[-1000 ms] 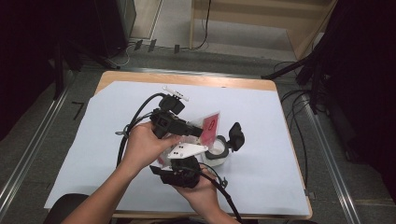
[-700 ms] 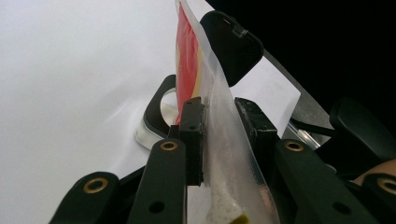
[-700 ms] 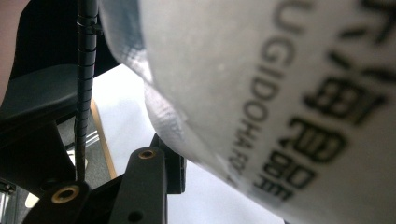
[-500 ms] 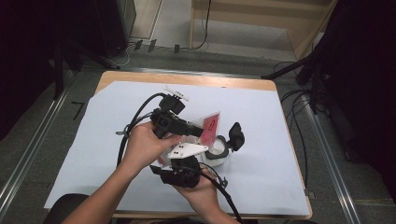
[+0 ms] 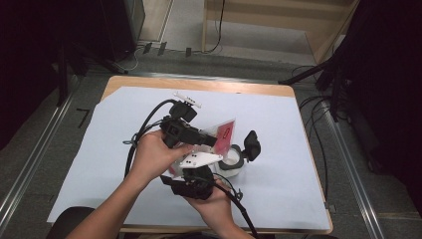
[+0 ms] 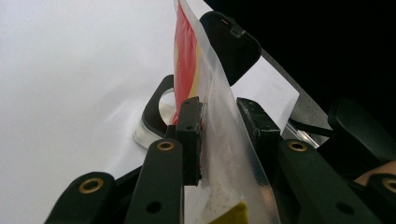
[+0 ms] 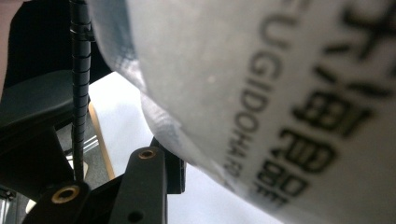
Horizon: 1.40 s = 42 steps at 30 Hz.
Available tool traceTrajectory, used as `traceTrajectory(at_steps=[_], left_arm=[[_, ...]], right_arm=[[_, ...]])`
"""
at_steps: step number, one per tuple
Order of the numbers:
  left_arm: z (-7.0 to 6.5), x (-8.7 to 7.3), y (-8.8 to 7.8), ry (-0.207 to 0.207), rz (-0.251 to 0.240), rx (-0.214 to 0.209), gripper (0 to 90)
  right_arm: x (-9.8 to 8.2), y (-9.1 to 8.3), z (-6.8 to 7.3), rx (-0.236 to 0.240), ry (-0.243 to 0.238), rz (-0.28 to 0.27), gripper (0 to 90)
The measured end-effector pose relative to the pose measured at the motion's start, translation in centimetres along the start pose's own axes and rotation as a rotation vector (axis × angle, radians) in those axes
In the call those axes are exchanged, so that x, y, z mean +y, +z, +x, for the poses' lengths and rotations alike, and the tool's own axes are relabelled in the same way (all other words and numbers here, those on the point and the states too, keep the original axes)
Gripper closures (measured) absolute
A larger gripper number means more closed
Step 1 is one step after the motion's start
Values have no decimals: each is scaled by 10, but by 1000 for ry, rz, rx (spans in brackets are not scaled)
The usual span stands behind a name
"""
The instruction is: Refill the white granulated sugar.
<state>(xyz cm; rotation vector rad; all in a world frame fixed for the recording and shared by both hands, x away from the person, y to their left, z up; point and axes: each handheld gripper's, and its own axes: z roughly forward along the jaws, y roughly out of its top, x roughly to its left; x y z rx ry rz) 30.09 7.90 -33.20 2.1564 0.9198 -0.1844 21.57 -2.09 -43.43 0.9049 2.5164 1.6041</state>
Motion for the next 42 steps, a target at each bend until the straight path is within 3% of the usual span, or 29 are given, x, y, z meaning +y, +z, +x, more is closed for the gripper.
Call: traceTrajectory(at_steps=[26,31,42], left_arm=[[0,-1,-1,-7,-8,-9,719],[1,-1,0,-12,-7,-11,725],[0,-1,-1,-1,-24,-18,746]], right_arm=[[-1,0,-4,-28,-13,1,636],[-2,-1,-8,-38,6,7,635],[0,-2,-1,-14,-9,-6,620]])
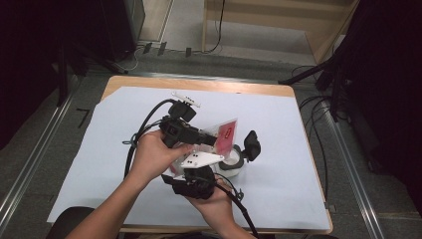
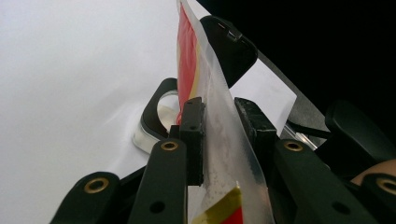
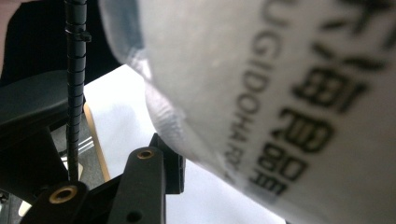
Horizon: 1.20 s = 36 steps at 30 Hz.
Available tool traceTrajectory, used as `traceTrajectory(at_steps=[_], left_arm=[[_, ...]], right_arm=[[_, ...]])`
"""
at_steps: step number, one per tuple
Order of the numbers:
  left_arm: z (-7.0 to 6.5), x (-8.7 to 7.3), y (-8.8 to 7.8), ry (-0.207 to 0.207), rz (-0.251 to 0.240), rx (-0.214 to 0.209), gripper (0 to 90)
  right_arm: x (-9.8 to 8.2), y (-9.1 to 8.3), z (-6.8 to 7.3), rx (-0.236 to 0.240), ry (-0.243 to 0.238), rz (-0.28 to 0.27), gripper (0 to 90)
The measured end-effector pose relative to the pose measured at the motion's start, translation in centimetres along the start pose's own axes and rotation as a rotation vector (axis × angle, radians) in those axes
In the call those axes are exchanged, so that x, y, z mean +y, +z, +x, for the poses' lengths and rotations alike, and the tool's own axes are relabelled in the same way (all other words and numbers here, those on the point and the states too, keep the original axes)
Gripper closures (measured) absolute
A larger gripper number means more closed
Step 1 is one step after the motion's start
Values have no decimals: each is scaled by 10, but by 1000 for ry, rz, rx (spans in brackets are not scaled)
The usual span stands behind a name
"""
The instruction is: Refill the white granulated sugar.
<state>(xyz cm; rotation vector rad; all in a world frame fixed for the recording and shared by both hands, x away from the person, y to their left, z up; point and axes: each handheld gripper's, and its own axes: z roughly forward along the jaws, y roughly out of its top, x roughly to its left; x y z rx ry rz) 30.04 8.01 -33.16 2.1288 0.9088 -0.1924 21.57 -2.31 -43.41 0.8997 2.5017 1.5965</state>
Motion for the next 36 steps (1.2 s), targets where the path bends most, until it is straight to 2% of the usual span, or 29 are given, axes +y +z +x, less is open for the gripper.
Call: traceTrajectory(at_steps=[7,15,19,24,30,36], left_arm=[[1,1,0,-2,-2,-3,743],[1,1,1,-5,-15,-16,729],[-2,1,0,4,-34,-5,705],[-4,1,-3,6,-29,8,700],[-3,1,-5,3,-33,1,699],[-5,1,-5,18,-30,21,735]], right_arm=[[1,0,4,-8,-23,0,622],[2,-1,3,-10,-14,0,636],[2,-1,1,-6,-12,-8,638],[1,-1,-1,-13,-9,-14,638],[1,-1,-2,-16,-3,-16,638],[1,-2,-3,-20,2,-16,637]])
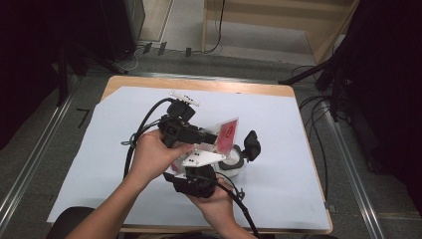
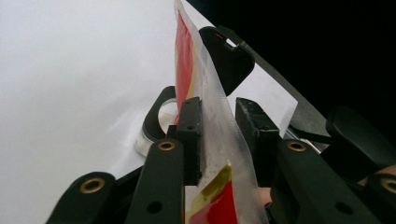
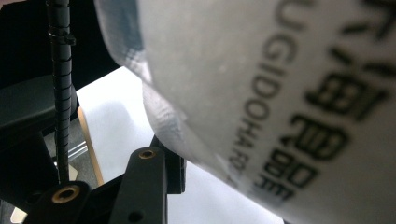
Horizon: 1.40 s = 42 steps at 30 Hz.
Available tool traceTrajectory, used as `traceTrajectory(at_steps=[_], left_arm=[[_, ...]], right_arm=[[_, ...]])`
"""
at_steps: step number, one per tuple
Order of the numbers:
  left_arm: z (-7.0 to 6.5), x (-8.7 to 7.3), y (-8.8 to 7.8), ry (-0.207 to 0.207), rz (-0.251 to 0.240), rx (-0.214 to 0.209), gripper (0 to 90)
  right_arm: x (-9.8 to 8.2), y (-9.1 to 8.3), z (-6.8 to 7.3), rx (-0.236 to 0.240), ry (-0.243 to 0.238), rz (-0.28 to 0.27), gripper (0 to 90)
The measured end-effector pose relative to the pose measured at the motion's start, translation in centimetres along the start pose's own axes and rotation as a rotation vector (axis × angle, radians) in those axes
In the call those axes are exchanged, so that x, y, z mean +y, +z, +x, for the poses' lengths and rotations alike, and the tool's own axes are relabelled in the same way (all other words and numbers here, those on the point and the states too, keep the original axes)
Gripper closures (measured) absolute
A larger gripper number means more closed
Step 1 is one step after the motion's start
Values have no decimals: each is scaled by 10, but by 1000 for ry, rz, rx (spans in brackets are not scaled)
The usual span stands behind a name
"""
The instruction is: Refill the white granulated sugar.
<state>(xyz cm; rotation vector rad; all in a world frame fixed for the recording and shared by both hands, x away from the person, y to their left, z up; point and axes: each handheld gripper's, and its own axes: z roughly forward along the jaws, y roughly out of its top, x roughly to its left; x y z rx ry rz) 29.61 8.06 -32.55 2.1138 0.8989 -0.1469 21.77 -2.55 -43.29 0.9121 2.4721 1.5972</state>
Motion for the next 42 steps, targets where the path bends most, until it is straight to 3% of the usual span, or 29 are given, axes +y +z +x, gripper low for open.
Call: traceTrajectory(at_steps=[10,42], left_arm=[[0,0,1,4,7,6,761],[-1,-1,4,11,6,6,789]], right_arm=[[0,0,4,28,-8,2,632],[-1,1,5,20,-20,3,633]])
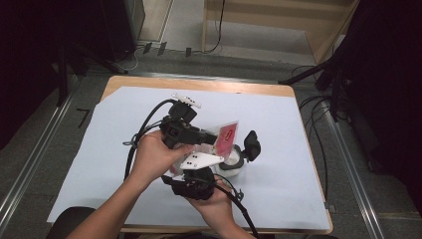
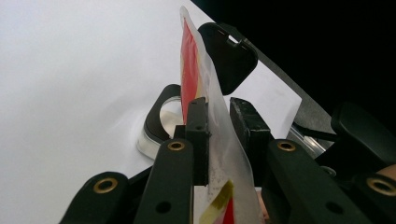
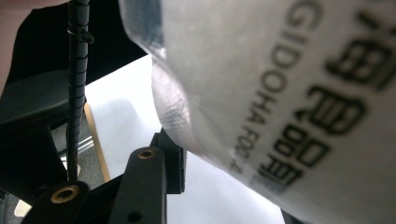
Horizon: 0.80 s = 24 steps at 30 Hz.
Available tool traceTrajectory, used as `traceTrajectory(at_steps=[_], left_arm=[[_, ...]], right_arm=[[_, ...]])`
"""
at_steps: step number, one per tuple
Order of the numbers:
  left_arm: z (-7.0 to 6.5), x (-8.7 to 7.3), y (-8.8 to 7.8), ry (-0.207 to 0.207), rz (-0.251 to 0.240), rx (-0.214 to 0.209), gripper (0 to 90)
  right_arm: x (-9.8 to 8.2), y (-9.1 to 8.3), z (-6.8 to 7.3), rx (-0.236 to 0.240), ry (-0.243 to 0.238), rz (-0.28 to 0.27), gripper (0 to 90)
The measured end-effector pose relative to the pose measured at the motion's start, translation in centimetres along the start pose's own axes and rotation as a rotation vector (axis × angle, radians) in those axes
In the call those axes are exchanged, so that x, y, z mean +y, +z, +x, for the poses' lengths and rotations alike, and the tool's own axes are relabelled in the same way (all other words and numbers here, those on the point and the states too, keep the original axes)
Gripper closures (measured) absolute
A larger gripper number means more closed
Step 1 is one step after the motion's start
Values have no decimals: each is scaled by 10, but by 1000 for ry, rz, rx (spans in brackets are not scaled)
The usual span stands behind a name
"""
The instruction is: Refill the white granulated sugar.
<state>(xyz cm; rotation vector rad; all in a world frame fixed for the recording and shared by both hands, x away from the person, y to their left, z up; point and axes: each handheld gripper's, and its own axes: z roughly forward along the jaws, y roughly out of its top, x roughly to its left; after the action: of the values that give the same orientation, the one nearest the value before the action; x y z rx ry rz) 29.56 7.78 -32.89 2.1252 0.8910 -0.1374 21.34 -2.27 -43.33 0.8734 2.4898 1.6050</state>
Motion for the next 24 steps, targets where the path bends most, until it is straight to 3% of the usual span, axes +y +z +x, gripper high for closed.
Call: traceTrajectory(at_steps=[24], left_arm=[[-2,0,0,17,12,8,810]], right_arm=[[-2,1,1,0,-10,-7,626]])
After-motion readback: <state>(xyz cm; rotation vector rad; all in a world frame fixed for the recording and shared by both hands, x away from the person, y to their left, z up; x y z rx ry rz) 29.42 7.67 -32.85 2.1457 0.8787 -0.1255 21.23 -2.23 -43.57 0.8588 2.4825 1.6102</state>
